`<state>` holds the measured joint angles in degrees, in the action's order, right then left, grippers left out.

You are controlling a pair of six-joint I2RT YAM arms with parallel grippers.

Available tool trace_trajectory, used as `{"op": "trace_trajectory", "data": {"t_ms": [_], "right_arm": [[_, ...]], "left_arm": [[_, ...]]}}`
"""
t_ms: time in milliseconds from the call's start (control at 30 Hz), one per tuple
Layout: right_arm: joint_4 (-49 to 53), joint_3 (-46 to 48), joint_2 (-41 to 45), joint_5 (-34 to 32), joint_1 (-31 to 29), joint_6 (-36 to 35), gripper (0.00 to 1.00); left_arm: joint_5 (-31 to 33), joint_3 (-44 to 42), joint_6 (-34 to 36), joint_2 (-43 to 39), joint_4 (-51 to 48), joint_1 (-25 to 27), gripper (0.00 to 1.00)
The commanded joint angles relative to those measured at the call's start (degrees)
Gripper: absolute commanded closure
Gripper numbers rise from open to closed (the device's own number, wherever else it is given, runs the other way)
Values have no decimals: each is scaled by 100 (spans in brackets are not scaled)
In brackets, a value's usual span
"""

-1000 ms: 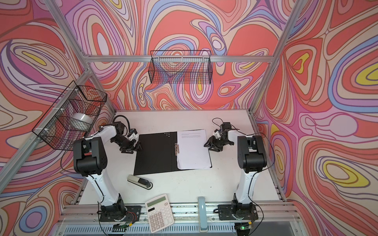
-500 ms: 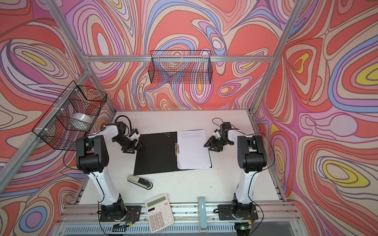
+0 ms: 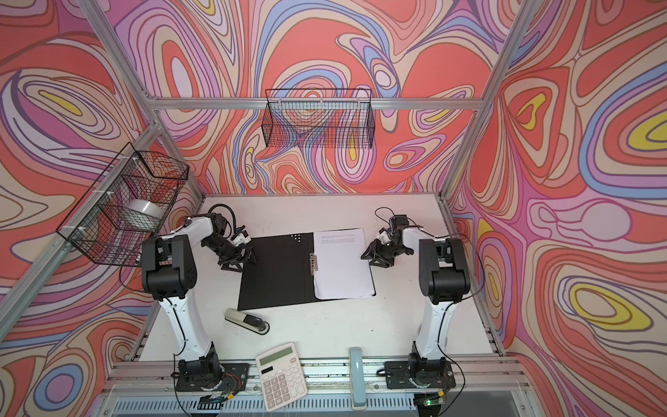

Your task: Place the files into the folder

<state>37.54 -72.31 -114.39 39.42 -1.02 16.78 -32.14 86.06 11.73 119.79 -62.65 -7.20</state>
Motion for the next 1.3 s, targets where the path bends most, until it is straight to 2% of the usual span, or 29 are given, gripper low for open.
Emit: {"op": "trace_trajectory", "data": {"t_ms": [0,300,467,800,1267], "right_arm": [[400,227,-519,-546,-115,-52,49],[508,130,-585,-515,-152,-58,49],[531,112,-591,-515,-171,-52,49],[569,113,-593,-549,-190,-34,49],[623,31,-603,-543,-241,1,49]], "left_arm": [[-1444,-251,79,290,-354,219,14],[-2645,-585,337,-139,-282,152,15],[-3030,-669,618,-221,-374,97,16],[-3230,-552,935,-385,-588,10,16],[-3858,-279,1402,-327,-1096,9,17]]}}
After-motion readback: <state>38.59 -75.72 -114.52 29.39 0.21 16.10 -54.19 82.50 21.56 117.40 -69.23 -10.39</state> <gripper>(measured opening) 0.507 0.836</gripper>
